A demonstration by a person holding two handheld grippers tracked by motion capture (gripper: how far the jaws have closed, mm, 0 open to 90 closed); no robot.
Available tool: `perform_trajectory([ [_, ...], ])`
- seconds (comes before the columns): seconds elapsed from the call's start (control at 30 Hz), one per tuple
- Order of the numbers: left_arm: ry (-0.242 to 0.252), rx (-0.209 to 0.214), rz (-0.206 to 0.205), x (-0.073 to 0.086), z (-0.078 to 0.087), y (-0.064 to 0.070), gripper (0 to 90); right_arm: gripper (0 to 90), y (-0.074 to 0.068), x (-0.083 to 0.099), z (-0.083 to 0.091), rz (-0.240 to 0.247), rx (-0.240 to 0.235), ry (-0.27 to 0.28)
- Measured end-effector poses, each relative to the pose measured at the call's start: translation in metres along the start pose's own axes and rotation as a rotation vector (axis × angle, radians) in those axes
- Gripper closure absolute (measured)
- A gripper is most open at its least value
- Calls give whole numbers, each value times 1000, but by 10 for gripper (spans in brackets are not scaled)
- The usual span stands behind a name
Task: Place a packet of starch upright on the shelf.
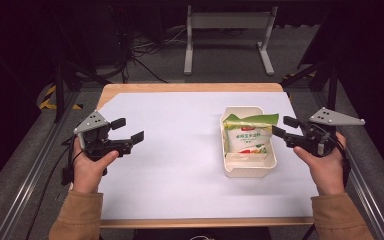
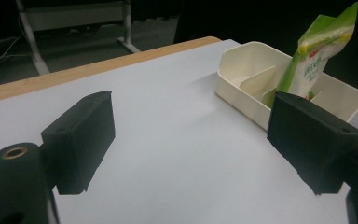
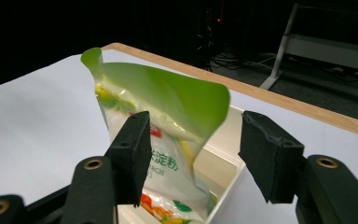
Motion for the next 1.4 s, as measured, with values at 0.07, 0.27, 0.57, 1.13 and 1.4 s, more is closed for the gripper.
perform_trajectory([
  [0.07,0,-4,0,1,1,-2,157,424,6,2,4,-8,8,0],
  [0.27,-8,-19,5,6,2,-10,154,415,24,12,14,-33,34,-2],
  [0.57,-31,-43,20,17,0,-25,151,406,48,30,21,-64,71,3],
  [1.13,-60,-53,52,34,-5,-42,143,378,53,77,-12,-24,41,-46],
  [1.4,-76,-48,48,40,-13,-44,141,371,54,98,-24,-46,46,-75],
])
Point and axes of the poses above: each handheld gripper's, and its own axes: z roughly backward along the jaws, x roughly out of its underside, y roughly to its right, the point moved 10 cm from there along -z, roughly forward along the jaws, and after that the axes turned 4 degrees about -y, right-handed, at the moved point
